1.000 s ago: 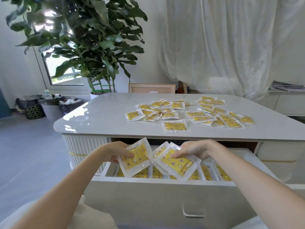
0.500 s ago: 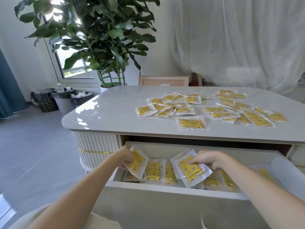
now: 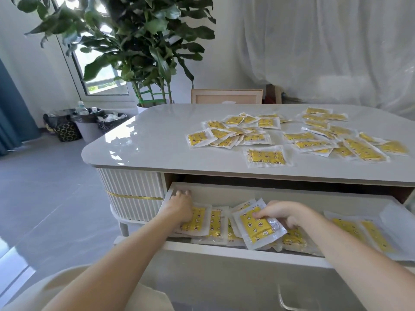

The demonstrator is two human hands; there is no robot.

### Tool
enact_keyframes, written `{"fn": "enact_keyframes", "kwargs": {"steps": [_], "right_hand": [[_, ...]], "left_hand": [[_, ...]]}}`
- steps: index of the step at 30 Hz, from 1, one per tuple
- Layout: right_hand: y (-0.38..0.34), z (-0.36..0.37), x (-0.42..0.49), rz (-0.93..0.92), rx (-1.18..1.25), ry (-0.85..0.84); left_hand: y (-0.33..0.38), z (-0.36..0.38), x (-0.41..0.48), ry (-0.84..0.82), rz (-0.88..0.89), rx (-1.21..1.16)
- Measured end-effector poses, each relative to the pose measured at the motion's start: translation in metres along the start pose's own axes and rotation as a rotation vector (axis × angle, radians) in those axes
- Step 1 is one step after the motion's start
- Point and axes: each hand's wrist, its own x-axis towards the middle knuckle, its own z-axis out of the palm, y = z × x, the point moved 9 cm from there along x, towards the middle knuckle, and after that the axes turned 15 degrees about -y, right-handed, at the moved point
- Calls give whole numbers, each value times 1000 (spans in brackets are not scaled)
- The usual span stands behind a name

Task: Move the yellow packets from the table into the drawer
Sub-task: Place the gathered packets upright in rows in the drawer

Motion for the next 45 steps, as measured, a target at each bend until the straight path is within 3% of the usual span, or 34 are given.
{"fn": "enact_keyframes", "kwargs": {"steps": [5, 8, 13, 18, 30, 34, 39, 43, 45], "right_hand": [[3, -3, -4, 15, 27, 41], [4, 2, -5, -5, 106, 23], [6, 9, 2, -32, 121, 37], [4, -14, -6, 23, -186, 295], [24, -68, -51, 27, -72, 458], [52, -104, -73, 90, -144, 613], [78, -122, -81, 169, -99, 656], [71, -130, -92, 211, -349, 822], [56, -121, -89, 110, -460, 798]], "left_hand": [[36, 24, -7, -221, 172, 168], [45, 39, -10, -310, 189, 298], [46, 42, -9, -338, 186, 350], [59, 38, -12, -328, 198, 301], [124, 39, -18, -276, 332, 260], [146, 46, -25, -314, 388, 259], [164, 47, -28, -333, 461, 265], [169, 52, -24, -352, 470, 289], [173, 57, -22, -363, 492, 329]]}}
